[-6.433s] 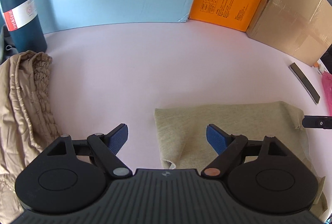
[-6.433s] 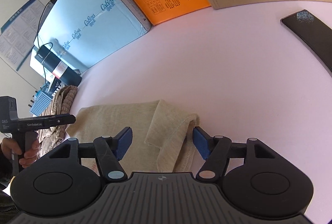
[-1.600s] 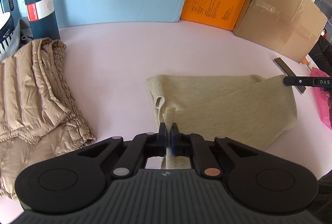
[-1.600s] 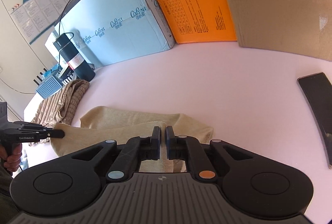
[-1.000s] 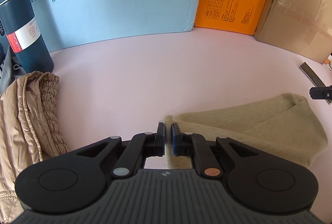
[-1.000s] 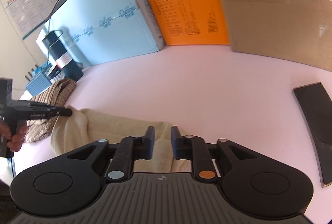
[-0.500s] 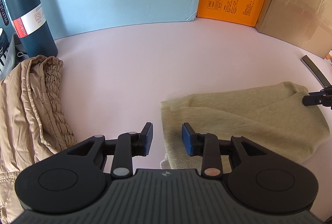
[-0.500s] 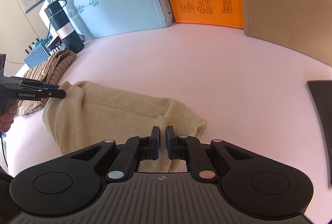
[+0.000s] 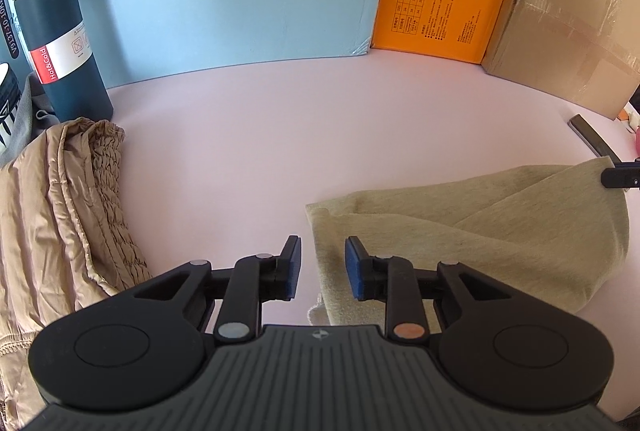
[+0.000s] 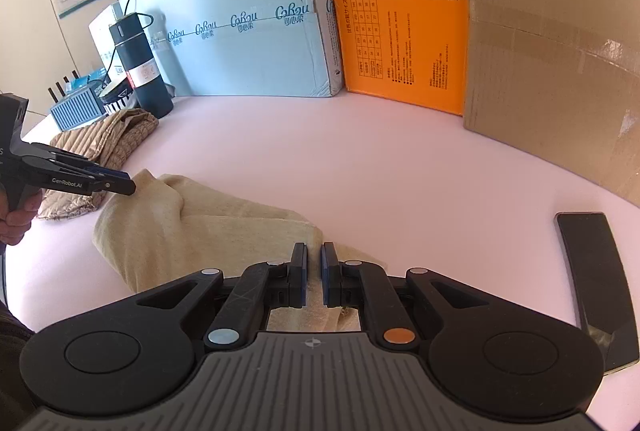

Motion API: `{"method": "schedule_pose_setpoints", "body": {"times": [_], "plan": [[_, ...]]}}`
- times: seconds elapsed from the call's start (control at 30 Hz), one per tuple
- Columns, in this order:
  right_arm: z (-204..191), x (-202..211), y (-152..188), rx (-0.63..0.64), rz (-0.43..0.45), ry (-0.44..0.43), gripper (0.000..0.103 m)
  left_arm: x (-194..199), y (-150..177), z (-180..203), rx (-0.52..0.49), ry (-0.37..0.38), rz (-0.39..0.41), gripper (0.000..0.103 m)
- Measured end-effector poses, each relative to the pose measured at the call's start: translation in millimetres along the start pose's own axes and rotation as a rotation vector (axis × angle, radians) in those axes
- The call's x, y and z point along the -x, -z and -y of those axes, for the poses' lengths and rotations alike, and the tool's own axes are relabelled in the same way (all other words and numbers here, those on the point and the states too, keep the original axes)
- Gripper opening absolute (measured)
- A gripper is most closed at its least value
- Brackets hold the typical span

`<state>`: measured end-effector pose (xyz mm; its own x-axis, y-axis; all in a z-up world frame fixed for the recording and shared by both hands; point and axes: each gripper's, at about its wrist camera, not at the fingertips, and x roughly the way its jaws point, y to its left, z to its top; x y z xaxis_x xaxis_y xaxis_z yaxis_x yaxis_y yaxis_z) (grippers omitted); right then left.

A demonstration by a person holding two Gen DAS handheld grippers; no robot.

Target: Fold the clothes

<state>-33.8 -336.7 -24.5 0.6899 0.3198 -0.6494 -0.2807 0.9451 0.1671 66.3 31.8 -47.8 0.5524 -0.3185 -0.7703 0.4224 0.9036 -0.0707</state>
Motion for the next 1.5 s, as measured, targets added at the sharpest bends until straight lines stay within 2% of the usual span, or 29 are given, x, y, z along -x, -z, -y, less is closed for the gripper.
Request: {"method": "schedule_pose_setpoints", "body": {"times": [0.17, 0.37, 0.47, 0.53, 0.57, 0.63, 0.67, 0.7, 0.77, 0.83, 0.87, 0.9, 0.97, 1.07, 1.23, 1.33, 1.4, 1.5], "plan": [[-1.0, -5.5, 2.5, 0.065, -0.018, 0.075, 0.007, -7.1, 3.0, -0.3, 0.003, -0.004, -0.032, 0.022], [0.3, -10.9, -2.2, 0.105, 0.014, 0.142, 0.007, -8.6, 0.8, 0.1, -0.004, -0.02, -0.019, 0.022], [10.8, -22.6, 0.4, 0.074, 0.001, 0.172, 0.007, -15.7, 0.6, -0.7, -0.014, -0.077, -0.038, 0.023], [17.5, -26.5, 2.4, 0.043, -0.002, 0.211, 0.007, -11.2, -1.3, -4.4, -0.005, -0.106, -0.02, 0.023], [18.1, -25.4, 2.4, 0.038, 0.005, 0.218, 0.01, -6.9, -2.5, -7.1, 0.004, -0.123, -0.004, 0.023], [13.5, -16.6, 0.1, 0.048, 0.038, 0.21, 0.026, 3.4, -6.5, -13.7, 0.03, -0.167, 0.013, 0.027], [9.6, -12.5, -1.0, 0.052, 0.051, 0.178, 0.042, 8.8, -8.9, -16.5, 0.047, -0.175, 0.014, 0.027], [2.7, -10.6, -1.6, 0.063, 0.051, 0.122, 0.047, 14.7, -11.3, -18.2, 0.061, -0.16, 0.017, 0.028], [-13.6, -11.7, -1.5, 0.098, 0.026, 0.031, 0.047, 25.3, -13.8, -11.2, 0.058, -0.069, 0.019, 0.034], [-31.3, -16.5, 1.7, 0.126, 0.006, -0.073, 0.047, 31.4, -13.0, 5.1, 0.015, 0.044, 0.013, 0.053], [-37.9, -19.5, 3.8, 0.132, -0.005, -0.109, 0.047, 30.8, -10.2, 16.9, -0.033, 0.076, 0.006, 0.055], [-44.0, -23.1, 6.0, 0.138, -0.02, -0.133, 0.047, 29.2, -6.9, 29.4, -0.087, 0.096, -0.001, 0.055], [-53.5, -32.0, 11.1, 0.148, -0.064, -0.162, 0.047, 18.6, -0.8, 49.3, -0.172, 0.079, -0.051, 0.056], [-58.6, -43.6, 21.4, 0.184, -0.124, -0.147, 0.057, -2.1, 7.4, 59.5, -0.21, 0.036, -0.132, 0.056], [-48.6, -43.5, 33.5, 0.225, -0.153, -0.057, 0.061, -16.9, 8.1, 58.9, -0.183, 0.002, -0.167, 0.059], [-42.6, -31.5, 31.5, 0.175, -0.128, -0.019, 0.067, -18.0, 5.7, 60.2, -0.162, -0.014, -0.178, 0.06], [-39.7, -23.2, 31.4, 0.133, -0.108, -0.009, 0.078, -16.2, 6.0, 62.2, -0.159, -0.031, -0.18, 0.061], [-32.7, -10.5, 33.1, 0.043, -0.073, -0.001, 0.083, -12.0, 5.9, 63.1, -0.149, -0.063, -0.182, 0.07]]}}
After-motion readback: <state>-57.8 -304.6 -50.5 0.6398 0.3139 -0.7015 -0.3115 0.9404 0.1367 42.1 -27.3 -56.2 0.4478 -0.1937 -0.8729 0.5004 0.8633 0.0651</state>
